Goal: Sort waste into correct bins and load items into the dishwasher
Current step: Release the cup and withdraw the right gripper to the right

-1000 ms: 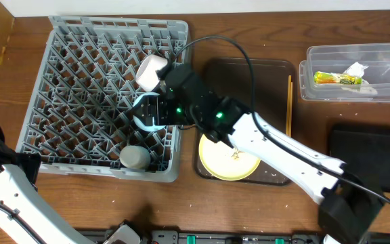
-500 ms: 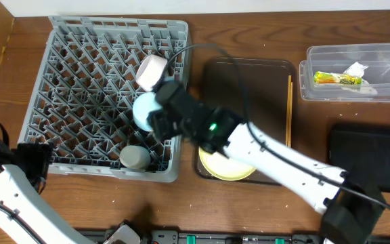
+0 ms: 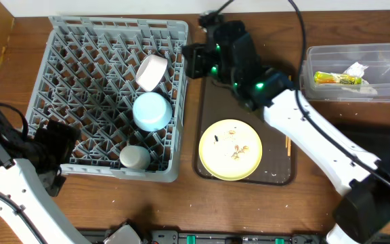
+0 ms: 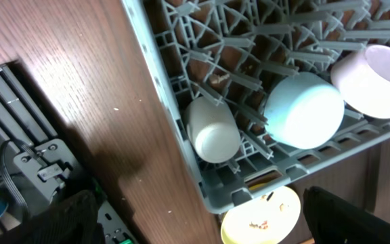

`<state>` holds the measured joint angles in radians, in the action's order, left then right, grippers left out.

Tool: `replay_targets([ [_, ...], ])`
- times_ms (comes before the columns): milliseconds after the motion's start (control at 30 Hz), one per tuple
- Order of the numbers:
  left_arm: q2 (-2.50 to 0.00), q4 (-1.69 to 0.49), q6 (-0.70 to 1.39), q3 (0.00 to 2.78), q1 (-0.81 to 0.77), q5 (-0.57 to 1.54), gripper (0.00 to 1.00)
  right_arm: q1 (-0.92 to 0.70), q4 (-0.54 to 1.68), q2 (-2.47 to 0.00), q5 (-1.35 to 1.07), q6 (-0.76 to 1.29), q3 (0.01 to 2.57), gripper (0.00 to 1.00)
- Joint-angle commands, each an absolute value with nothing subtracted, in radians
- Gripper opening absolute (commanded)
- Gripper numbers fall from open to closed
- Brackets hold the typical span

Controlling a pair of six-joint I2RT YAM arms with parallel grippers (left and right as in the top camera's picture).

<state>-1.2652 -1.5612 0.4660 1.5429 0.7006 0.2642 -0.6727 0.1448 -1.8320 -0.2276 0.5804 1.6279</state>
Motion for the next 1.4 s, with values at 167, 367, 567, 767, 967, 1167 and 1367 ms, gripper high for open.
replay_targets([
  [167, -1.261, -1.59, 0.445, 1.542, 0.686, 0.276, 0.98, -0.693, -0.119, -2.058, -0.334, 0.59, 1.646, 0.01],
  [367, -1.261, -1.582, 0.398, 1.525, 0.665, 0.281, 0.98, -0.701, -0.296, -2.171, -0.33, 0.639, 1.682, 0.03],
  [567, -1.261, -1.491, 0.189, 1.459, 0.539, 0.376, 0.98, -0.705, -0.288, -2.178, -0.342, 0.63, 1.688, 0.03],
  [767, -1.269, -1.327, 0.124, 1.41, 0.388, 0.43, 0.98, -0.674, -0.154, -2.162, -0.348, 0.627, 1.688, 0.02],
  [967, -1.274, -1.118, 0.163, 1.41, 0.361, 0.456, 0.98, -0.545, 0.133, -2.069, -0.35, 0.618, 1.688, 0.01],
  [1167, -1.283, -0.878, 0.162, 1.409, 0.346, 0.503, 0.24, -0.388, 0.428, -1.937, -0.386, 0.498, 1.688, 0.01],
  [1367, -1.411, -0.655, 0.162, 1.409, 0.268, 0.426, 0.08, -0.253, 0.677, -1.812, -0.387, 0.473, 1.688, 0.01],
])
